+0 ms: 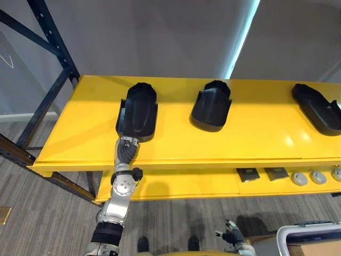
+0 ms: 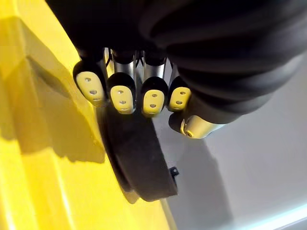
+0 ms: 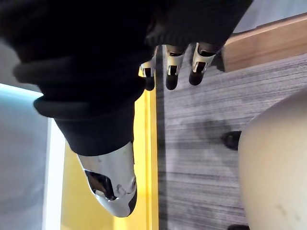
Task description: Walk over and take plastic housings, then place them on the shelf
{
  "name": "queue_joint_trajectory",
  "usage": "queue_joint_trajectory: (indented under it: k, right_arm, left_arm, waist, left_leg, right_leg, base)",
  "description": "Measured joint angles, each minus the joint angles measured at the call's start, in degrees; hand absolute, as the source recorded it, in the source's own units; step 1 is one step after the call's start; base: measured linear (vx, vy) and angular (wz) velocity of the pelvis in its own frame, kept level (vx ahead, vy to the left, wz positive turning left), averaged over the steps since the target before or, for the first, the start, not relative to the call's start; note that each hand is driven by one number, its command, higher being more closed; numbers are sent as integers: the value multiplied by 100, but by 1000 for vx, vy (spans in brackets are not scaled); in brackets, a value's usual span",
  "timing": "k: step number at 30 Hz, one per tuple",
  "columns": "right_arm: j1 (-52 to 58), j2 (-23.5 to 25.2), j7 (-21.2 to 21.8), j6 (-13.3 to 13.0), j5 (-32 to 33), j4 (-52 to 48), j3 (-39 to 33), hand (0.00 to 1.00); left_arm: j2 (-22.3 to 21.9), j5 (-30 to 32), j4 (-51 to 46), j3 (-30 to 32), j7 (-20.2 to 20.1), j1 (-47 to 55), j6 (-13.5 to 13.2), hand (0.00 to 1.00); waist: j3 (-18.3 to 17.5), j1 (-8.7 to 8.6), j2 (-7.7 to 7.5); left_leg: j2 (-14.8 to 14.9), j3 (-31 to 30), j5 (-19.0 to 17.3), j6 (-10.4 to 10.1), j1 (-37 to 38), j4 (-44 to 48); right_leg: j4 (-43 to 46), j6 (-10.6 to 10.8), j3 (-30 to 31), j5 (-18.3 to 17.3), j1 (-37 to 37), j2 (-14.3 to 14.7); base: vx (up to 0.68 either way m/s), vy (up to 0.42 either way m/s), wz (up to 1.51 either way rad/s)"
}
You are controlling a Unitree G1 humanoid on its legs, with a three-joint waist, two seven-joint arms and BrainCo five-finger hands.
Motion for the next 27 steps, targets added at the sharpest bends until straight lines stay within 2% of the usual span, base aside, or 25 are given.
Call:
queue_joint_trajectory:
  k: [3, 4, 6, 7, 8, 10, 11, 12, 13, 15, 16, 18, 20, 21, 25, 27]
  right_arm:
    - [1, 5, -2, -2, 1, 6, 20, 0]
    - [1, 2, -4, -2, 4, 16, 33, 0]
    - [1, 2, -10, -5, 8, 29, 51, 0]
    - [3, -7, -16, -16, 16, 36, 84, 0]
    - [4, -11, -17, -18, 18, 36, 108, 0]
    - [12, -18, -27, -19, 19, 26, 100, 0]
    - [24, -14, -35, -18, 21, 24, 88, 0]
    - [47, -16, -35, -16, 20, 23, 41, 0]
    - [68, -14, -37, -15, 20, 19, -11, 0]
    - [114, 4, -62, -2, 17, 0, -39, 0]
    - [133, 18, -89, 0, 15, -20, -59, 0]
    - [149, 61, -140, 6, 9, -62, -110, 0]
    - [139, 53, -136, 13, -20, -102, -60, 0]
    - [156, 65, -129, 32, -41, -227, -6, 0]
    - [142, 65, -122, 55, -45, -365, 31, 0]
    - [158, 66, -123, 100, -44, -518, 31, 0]
  left_arm:
    - [15, -110, -479, -100, 1, 18, -97, 100]
    - [19, -119, -919, -152, 3, 62, -127, 100]
    - [41, -122, -1691, -175, 2, 174, -300, 100]
    - [86, -274, -2455, -85, 20, 367, -504, 100]
    - [104, -362, -2769, 28, 22, 477, -604, 100]
    - [109, -668, -3531, 633, 68, 844, -908, 100]
    - [95, -1059, -3869, 1220, 189, 1131, -1158, 100]
    - [71, -1345, -3985, 1749, 313, 1360, -1304, 100]
    - [61, -1505, -3994, 2003, 389, 1472, -1354, 100]
    - [-100, -1938, -3976, 2736, 568, 2007, -1389, 100]
    - [-156, -1985, -3924, 2859, 623, 2175, -1371, 100]
    - [-309, -2023, -3492, 2992, 647, 2635, -1178, 100]
    - [-519, -2024, -2867, 3001, 590, 2891, -929, 100]
    - [-664, -2022, -2393, 3011, 490, 3003, -740, 0]
    - [-1011, -2039, -870, 2999, 283, 3000, -320, 0]
    - [-1056, -2128, -222, 2906, 200, 2975, -234, 0]
  waist:
    - [6, 9, -19]
    - [15, 32, -33]
    - [24, 103, -45]
    - [24, 120, -45]
    - [27, 127, -42]
    - [33, 151, -31]
    - [40, 177, -21]
    - [38, 235, -14]
    - [36, 294, -11]
    - [37, 346, -13]
    - [35, 354, -17]
    - [39, 472, -24]
    - [38, 504, -11]
    - [53, 516, 15]
    - [40, 607, -31]
    - [37, 606, -27]
  left_leg:
    - [-6, -62, 1, 1, -3, -3]
    - [-5, -63, -2, 2, -3, -4]
    - [-5, -61, -22, 18, -41, -3]
    - [-4, -53, -59, 14, -40, -1]
    - [-3, -52, -67, 15, -39, 1]
    - [0, -56, -94, 29, -45, 69]
    - [2, -62, -135, -2, -58, 159]
    - [4, -62, -196, -4, -67, 255]
    - [6, -67, -227, -6, -69, 288]
    - [2, -129, -340, -9, -106, 413]
    - [-5, -152, -370, -6, -106, 440]
    - [-16, -179, -529, 15, -103, 593]
    - [-20, -175, -745, 60, -125, 821]
    - [-14, -163, -870, 66, -147, 988]
    - [11, -91, -1191, 114, -213, 1394]
    - [-4, -85, -1222, 59, -218, 1539]
  right_leg:
    - [85, 29, -26, -85, -4, -16]
    - [115, 42, -28, -137, -9, -20]
    - [133, 63, -18, -164, -10, -22]
    - [134, 62, -7, -180, -11, -21]
    - [138, 58, -5, -191, -11, -19]
    - [173, 84, -4, -206, -8, -17]
    - [249, 56, -15, -251, -5, -24]
    - [313, 29, -32, -295, 6, -32]
    - [342, 37, -39, -327, 11, -35]
    - [353, 39, -128, -389, 78, -56]
    - [355, 31, -162, -411, 109, -69]
    - [431, 45, -192, -514, 173, -118]
    - [503, 32, -188, -597, 234, -114]
    - [557, 41, -180, -658, 257, -122]
    - [707, 42, -167, -807, 272, -142]
    - [753, 55, -172, -867, 301, -211]
  base:
    - [-39, 5, 15]
    - [-36, 7, 5]
    - [0, 0, 0]
    - [0, 0, 0]
    - [0, 0, 0]
    - [65, -8, 0]
    - [80, -9, 5]
    - [104, -11, 7]
    - [72, -6, 11]
    - [80, -2, 18]
    - [89, 12, 21]
    - [68, 24, 11]
    - [39, 0, -1]
    - [38, 0, -5]
    - [64, 8, -9]
    - [107, 39, 1]
